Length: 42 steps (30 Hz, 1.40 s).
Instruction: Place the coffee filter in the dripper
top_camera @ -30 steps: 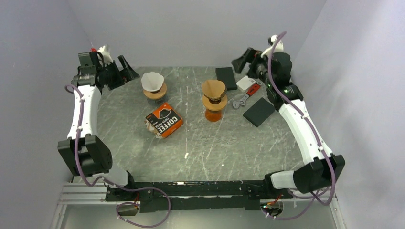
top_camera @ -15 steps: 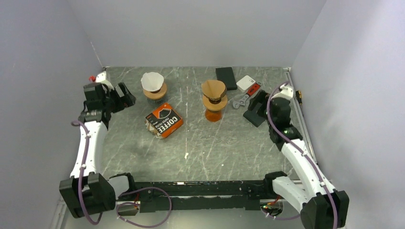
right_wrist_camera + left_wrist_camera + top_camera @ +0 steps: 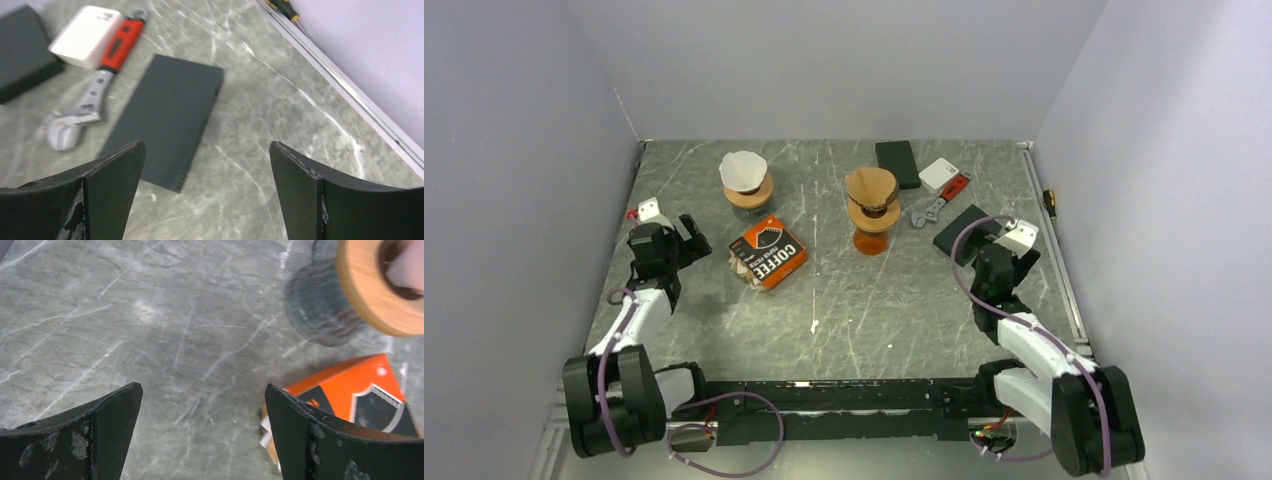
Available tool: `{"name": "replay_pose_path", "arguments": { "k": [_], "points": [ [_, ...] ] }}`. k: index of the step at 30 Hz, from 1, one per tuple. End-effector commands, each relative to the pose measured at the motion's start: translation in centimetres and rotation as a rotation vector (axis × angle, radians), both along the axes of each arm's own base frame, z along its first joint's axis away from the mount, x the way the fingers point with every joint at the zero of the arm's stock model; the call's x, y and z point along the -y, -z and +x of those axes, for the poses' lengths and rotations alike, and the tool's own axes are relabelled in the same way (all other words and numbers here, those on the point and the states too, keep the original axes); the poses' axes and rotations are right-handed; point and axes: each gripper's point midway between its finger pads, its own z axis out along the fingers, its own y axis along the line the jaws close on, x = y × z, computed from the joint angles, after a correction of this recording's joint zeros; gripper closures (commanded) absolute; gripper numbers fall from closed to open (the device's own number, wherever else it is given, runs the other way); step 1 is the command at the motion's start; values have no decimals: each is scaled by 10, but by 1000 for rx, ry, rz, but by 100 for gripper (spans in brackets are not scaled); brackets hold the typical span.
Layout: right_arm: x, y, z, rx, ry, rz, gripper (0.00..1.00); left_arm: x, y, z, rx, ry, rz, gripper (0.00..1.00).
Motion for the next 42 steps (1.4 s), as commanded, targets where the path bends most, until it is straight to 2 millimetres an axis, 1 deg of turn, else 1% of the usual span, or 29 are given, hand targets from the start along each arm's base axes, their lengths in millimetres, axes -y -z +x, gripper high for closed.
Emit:
{"name": "replay_pose_path", "arguments": {
  "k": [1,3,4,5,7,8,9,11,12,13,14,15,16,17,18,19,20,21,22,24,25,27,29,31,42],
  "points": [
    [22,0,2,88,137,-28,0,-25,-17,29,189,-74,154,1],
    [20,5,8,96,133,-24,0,-31,-14,31,215,-114,191,1],
    [20,7,12,97,136,-22,0,-32,-8,30,225,-123,213,1],
    [22,10,15,96,163,-16,0,-33,-6,32,246,-119,249,1],
    [27,21,21,44,205,-34,0,-38,-4,40,269,-148,251,1],
    [30,22,26,17,225,-54,0,-34,7,42,202,-115,241,0],
    [31,24,29,-14,226,-82,0,-31,15,45,177,-91,245,0],
    [32,21,33,-11,212,-140,0,-23,23,51,193,-42,252,1],
    [33,18,33,26,193,-154,0,-20,34,48,183,-24,255,0],
    [30,13,35,76,149,-157,0,-15,33,49,231,-6,264,0],
    [29,20,34,77,129,-133,0,-10,39,49,252,20,275,0],
    [30,18,34,102,101,-145,0,-5,38,49,297,48,296,1],
    [25,17,36,112,58,-150,0,-2,39,49,317,64,317,0],
    [17,19,37,110,-2,-145,0,2,49,46,272,87,306,0],
    [12,18,39,128,-51,-148,0,5,51,47,233,100,290,1],
    [9,28,39,116,-92,-146,0,3,49,52,227,90,296,0],
    [10,24,43,144,-106,-171,0,1,50,57,235,85,309,0],
    [12,28,49,100,-90,-173,0,3,48,61,239,98,314,1],
    [8,37,51,54,-120,-134,0,8,51,61,210,125,306,1],
    [13,32,53,83,-123,-138,0,12,56,64,177,163,301,0],
    [11,37,51,62,-127,-120,0,13,55,69,185,175,308,0],
    [13,32,52,87,-124,-141,0,14,59,67,150,184,300,1],
    [12,37,52,61,-127,-124,0,14,57,70,158,185,305,0],
    [13,34,52,76,-124,-140,0,14,59,69,157,185,307,1],
    [13,35,52,69,-123,-132,0,16,59,69,160,196,301,0]
  ]
}}
